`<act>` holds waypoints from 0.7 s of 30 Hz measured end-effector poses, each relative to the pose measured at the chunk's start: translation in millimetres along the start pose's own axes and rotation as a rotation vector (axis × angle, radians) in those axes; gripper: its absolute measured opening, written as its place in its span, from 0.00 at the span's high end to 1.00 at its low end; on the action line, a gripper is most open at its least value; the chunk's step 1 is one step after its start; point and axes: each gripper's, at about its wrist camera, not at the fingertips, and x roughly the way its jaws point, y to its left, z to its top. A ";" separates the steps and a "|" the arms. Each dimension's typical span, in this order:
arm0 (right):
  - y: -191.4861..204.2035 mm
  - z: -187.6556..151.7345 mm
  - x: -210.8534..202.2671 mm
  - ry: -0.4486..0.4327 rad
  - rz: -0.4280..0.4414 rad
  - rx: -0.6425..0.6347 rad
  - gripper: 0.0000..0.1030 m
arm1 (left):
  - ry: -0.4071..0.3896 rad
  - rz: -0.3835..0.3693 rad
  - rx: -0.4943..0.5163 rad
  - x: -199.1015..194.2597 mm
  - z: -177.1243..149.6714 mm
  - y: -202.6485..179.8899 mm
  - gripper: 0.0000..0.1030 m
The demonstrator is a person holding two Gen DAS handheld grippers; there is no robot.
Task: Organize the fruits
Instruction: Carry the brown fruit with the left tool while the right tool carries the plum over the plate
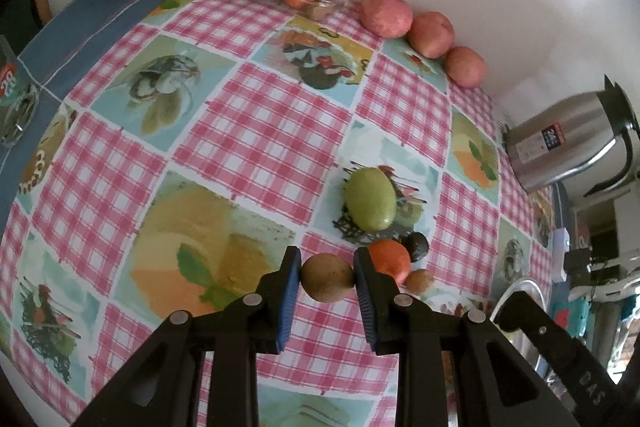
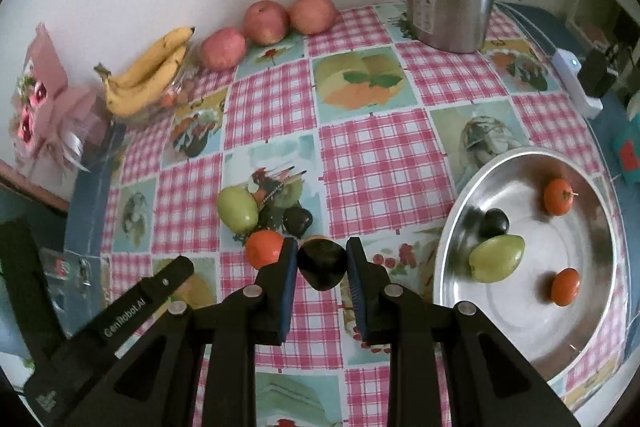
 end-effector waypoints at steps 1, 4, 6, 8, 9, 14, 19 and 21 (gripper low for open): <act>-4.3 1.0 0.0 -0.001 -0.010 0.006 0.75 | 0.006 -0.005 0.005 1.4 -0.6 -2.8 0.71; -22.3 2.5 1.9 0.011 -0.031 0.035 0.75 | 0.026 -0.020 0.024 6.2 -3.4 -12.1 0.71; -34.3 2.8 3.5 0.023 -0.039 0.059 0.75 | 0.038 -0.029 0.040 7.5 -7.5 -20.1 0.71; -48.8 3.1 3.3 0.029 -0.064 0.088 0.75 | 0.040 -0.029 0.068 7.5 -12.4 -30.4 0.71; -56.1 3.1 2.3 0.029 -0.075 0.102 0.75 | 0.040 -0.030 0.082 6.9 -15.2 -36.0 0.71; -93.7 1.7 -7.4 0.018 -0.138 0.174 0.75 | 0.058 -0.068 0.140 6.4 -27.8 -62.1 0.71; -132.4 -0.3 -16.9 0.017 -0.152 0.265 0.75 | 0.074 -0.097 0.211 6.0 -43.5 -91.1 0.71; -148.4 -2.0 -21.4 0.016 -0.168 0.303 0.75 | 0.077 -0.106 0.250 5.1 -52.5 -105.2 0.71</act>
